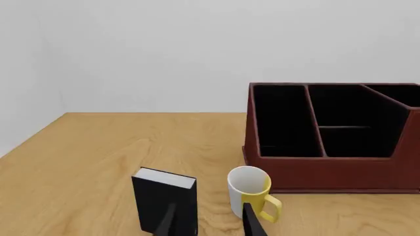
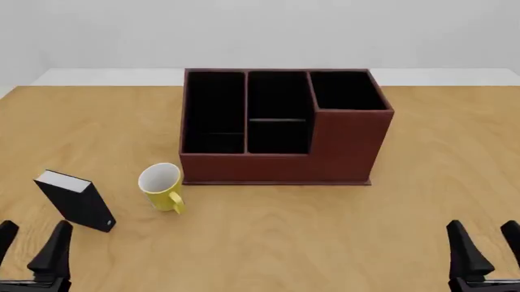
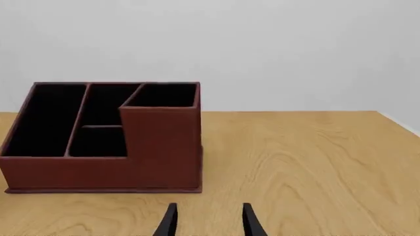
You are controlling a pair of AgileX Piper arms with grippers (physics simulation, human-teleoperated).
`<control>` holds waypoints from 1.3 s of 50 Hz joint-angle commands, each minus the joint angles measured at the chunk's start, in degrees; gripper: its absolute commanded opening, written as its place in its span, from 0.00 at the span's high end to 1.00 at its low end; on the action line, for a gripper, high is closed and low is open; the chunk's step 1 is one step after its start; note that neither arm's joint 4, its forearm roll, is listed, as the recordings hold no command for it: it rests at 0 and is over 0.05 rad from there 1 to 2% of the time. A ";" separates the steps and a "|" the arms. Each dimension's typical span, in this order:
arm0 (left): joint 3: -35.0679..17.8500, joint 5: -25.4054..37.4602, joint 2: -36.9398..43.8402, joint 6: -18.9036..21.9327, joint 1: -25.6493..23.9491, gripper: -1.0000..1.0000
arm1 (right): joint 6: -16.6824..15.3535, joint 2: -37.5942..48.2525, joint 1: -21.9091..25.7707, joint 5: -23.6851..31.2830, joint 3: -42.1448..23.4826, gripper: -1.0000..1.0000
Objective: Pick up the yellow and white mug and place it to the right of the caddy.
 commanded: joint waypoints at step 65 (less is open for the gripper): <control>-0.13 0.10 0.05 0.07 -0.10 0.00 | -2.74 39.01 20.28 -29.32 -1.90 0.00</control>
